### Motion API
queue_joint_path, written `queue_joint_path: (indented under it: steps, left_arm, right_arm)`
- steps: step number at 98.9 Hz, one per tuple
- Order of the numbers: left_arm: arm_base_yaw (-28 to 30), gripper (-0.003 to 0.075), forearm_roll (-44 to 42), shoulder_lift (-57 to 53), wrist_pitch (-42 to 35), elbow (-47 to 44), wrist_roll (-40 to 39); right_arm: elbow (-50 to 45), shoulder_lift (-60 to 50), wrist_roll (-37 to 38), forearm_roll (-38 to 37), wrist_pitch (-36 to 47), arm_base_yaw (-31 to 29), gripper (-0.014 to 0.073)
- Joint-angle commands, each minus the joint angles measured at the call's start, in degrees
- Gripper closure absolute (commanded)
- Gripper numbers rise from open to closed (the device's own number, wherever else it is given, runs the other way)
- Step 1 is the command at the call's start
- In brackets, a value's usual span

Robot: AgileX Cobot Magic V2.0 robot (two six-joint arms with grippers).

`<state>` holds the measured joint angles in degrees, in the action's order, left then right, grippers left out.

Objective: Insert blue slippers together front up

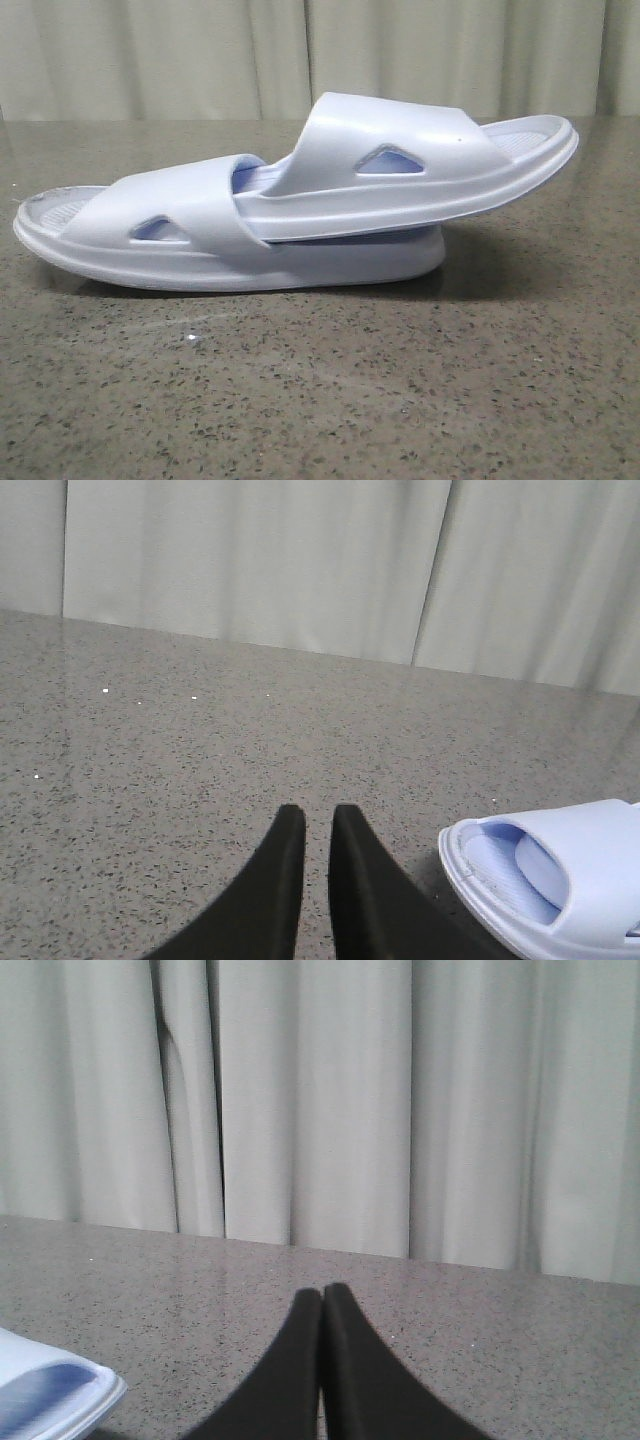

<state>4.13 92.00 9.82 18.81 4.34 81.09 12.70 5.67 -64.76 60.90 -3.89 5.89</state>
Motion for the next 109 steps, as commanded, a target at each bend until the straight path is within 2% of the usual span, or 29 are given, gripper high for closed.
queue_joint_path:
  steps: [1,49,85,92,100,109]
  left_arm:
    - [-0.6,0.0704,1.6,0.5,0.9,1.5,-0.5]
    - [-0.6,0.0704,3.0,0.5,1.2,1.5,-0.5]
    - [-3.4,0.0704,2.5,0.0,-0.6,0.4,-0.5]
    - [-4.3,0.0704,0.0,-1.0,-2.8,0.4,-0.5]
    - [-5.2,0.0704,-7.8,-2.7,-3.0,0.4,-1.0]
    - [-5.6,0.0704,-19.2,-4.7,-3.8,0.4,-9.8]
  right_arm:
    - [1.6,0.4,-0.7,0.1,1.8,-0.3,0.0701]
    - [1.6,0.4,-0.7,0.9,1.8,-0.3,0.0701]
    - [1.6,0.4,-0.7,0.9,1.8,-0.3,0.0701]
    - [1.6,0.4,-0.7,0.9,1.8,-0.3,0.0701]
    - [1.6,0.4,-0.7,0.9,1.8,-0.3,0.0701]
    - [1.6,0.4,-0.7,0.9,1.8,-0.3,0.0701]
